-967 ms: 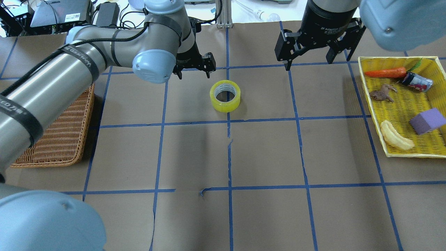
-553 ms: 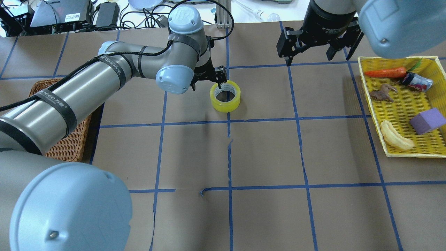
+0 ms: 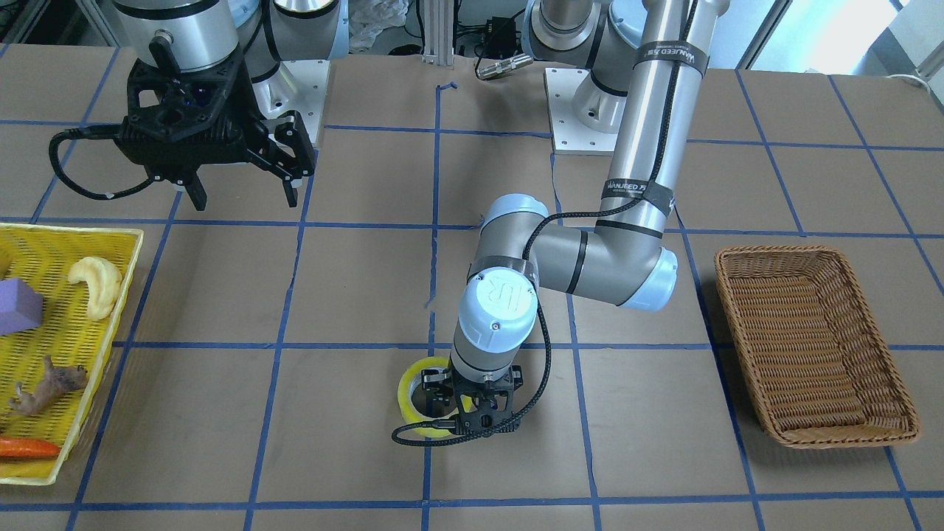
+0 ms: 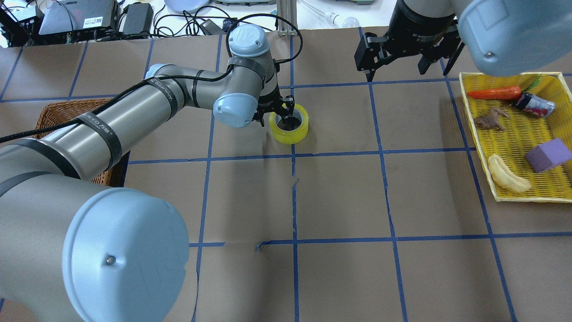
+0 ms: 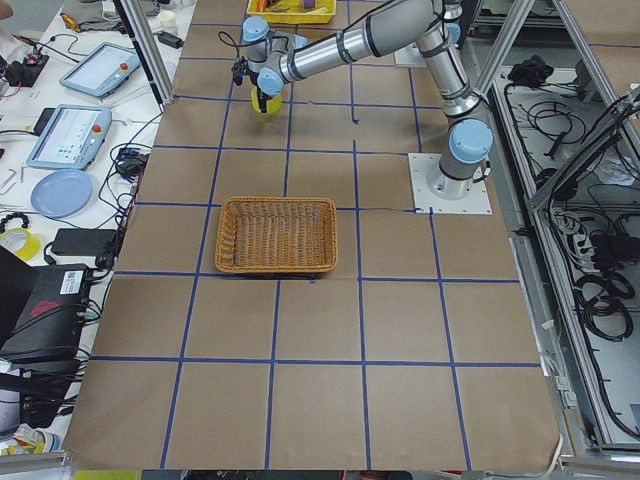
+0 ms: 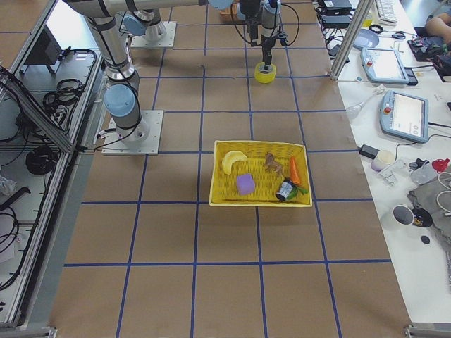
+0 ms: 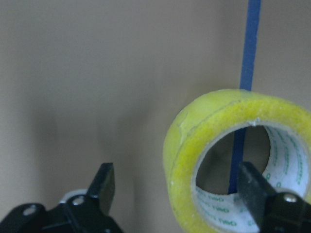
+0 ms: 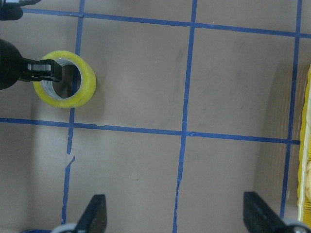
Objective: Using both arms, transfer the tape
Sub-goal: 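Lower the left gripper and grasp the tape roll by its rim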
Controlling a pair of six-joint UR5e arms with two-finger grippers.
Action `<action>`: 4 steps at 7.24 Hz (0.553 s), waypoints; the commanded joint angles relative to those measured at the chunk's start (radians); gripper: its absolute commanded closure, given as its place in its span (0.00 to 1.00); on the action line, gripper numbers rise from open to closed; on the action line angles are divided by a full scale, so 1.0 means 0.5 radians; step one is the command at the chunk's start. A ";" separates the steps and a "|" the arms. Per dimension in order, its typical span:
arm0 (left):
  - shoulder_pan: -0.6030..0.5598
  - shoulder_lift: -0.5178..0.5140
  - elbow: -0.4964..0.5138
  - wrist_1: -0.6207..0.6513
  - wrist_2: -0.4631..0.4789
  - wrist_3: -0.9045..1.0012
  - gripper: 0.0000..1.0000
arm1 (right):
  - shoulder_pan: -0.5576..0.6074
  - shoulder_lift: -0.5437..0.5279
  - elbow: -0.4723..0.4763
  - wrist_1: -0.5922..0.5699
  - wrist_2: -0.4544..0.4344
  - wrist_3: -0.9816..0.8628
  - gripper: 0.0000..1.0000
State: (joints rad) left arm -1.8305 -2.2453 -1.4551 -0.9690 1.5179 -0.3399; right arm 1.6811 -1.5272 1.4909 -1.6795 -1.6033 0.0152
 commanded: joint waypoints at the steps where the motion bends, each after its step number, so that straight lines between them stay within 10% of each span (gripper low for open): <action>1: -0.008 -0.007 0.002 0.011 0.001 -0.026 1.00 | 0.006 -0.011 0.003 0.015 0.001 0.000 0.00; 4: 0.120 0.130 0.008 -0.046 0.029 0.332 1.00 | 0.009 -0.014 0.006 0.021 -0.006 0.000 0.00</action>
State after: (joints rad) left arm -1.8129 -2.2156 -1.4497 -0.9639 1.5265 -0.2493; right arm 1.6864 -1.5329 1.4929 -1.6699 -1.6053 0.0153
